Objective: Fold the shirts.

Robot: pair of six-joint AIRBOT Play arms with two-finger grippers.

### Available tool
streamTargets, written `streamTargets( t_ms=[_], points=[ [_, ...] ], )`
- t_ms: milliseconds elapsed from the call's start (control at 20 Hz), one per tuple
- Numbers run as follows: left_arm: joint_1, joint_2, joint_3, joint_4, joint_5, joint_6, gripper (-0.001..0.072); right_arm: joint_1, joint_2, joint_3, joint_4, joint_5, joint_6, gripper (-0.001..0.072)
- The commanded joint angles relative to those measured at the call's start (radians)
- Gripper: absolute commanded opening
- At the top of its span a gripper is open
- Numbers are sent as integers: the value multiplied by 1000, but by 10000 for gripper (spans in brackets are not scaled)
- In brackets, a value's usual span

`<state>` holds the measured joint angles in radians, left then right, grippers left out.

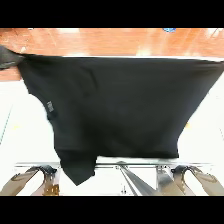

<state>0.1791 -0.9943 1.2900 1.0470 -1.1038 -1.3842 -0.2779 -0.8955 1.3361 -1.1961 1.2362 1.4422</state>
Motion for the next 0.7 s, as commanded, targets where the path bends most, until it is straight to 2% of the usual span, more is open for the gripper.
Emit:
streamTargets(
  t_ms=[0, 200, 400, 450, 550, 650],
  points=[
    [-70, -299, -2, -17, 179, -8, 18, 1, -278, -39, 150, -198, -77, 23],
    [-126, -644, 227, -27, 261, -53, 18, 2, -616, 90, 229, -282, -138, 23],
    [-151, -872, 446, -27, 253, -230, 18, 2, -882, 320, 267, -235, -72, 23],
    [-150, -895, 470, -27, 236, -246, 18, 2, -917, 356, 275, -217, -70, 23],
    [-142, -900, 488, -27, 162, -237, 18, 0, -945, 387, 272, -176, -71, 24],
    [-119, -874, 500, -26, -2, -97, 18, -11, -932, 391, 266, -93, -93, 24]
  ],
)
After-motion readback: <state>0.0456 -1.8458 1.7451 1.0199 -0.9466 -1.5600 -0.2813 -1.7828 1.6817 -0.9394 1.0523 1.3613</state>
